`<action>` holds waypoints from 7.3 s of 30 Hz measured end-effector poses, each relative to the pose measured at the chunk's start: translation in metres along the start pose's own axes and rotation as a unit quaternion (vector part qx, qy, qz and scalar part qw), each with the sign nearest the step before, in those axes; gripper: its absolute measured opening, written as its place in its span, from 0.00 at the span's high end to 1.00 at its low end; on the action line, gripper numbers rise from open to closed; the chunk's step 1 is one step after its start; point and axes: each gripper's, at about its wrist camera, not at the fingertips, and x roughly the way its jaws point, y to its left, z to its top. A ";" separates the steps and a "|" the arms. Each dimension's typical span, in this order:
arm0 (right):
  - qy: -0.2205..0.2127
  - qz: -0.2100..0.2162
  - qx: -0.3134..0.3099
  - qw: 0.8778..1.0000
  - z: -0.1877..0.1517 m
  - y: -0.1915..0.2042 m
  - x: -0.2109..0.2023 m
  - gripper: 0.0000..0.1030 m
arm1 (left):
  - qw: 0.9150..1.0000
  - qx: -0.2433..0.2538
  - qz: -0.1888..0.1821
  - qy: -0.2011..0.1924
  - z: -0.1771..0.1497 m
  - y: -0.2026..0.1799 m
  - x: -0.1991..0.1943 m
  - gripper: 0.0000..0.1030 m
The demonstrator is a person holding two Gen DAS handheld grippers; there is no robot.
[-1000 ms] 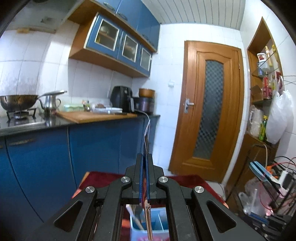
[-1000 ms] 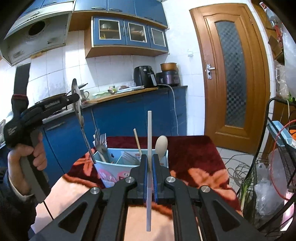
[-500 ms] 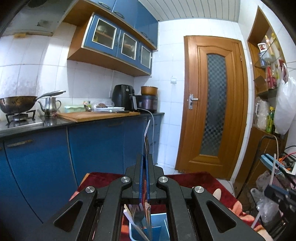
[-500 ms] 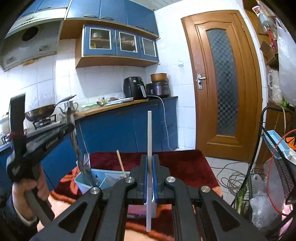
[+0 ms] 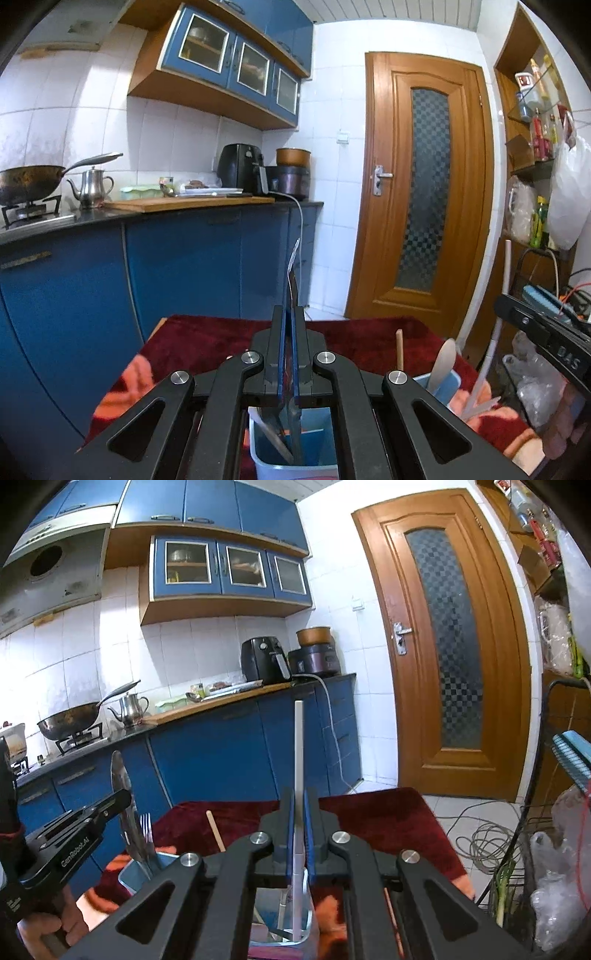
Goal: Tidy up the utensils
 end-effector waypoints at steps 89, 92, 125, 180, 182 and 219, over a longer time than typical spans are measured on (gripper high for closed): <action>0.000 -0.019 -0.041 0.999 -0.157 0.020 -0.151 0.19 | 0.996 -0.005 0.057 0.068 -0.147 0.010 -0.144 0.27; -0.003 -0.017 -0.039 0.999 -0.158 0.020 -0.153 0.19 | 0.996 -0.008 0.060 0.068 -0.149 0.010 -0.144 0.27; -0.015 -0.022 -0.048 0.999 -0.159 0.022 -0.156 0.19 | 0.995 0.003 0.080 0.056 -0.149 0.008 -0.149 0.27; -0.015 -0.022 -0.048 0.998 -0.160 0.022 -0.156 0.19 | 0.995 0.010 0.080 0.051 -0.149 0.006 -0.151 0.27; -0.015 -0.022 -0.049 0.998 -0.160 0.022 -0.156 0.19 | 0.995 0.010 0.080 0.051 -0.149 0.006 -0.151 0.27; -0.015 -0.022 -0.049 0.998 -0.160 0.021 -0.156 0.19 | 0.995 0.006 0.077 0.055 -0.149 0.006 -0.148 0.27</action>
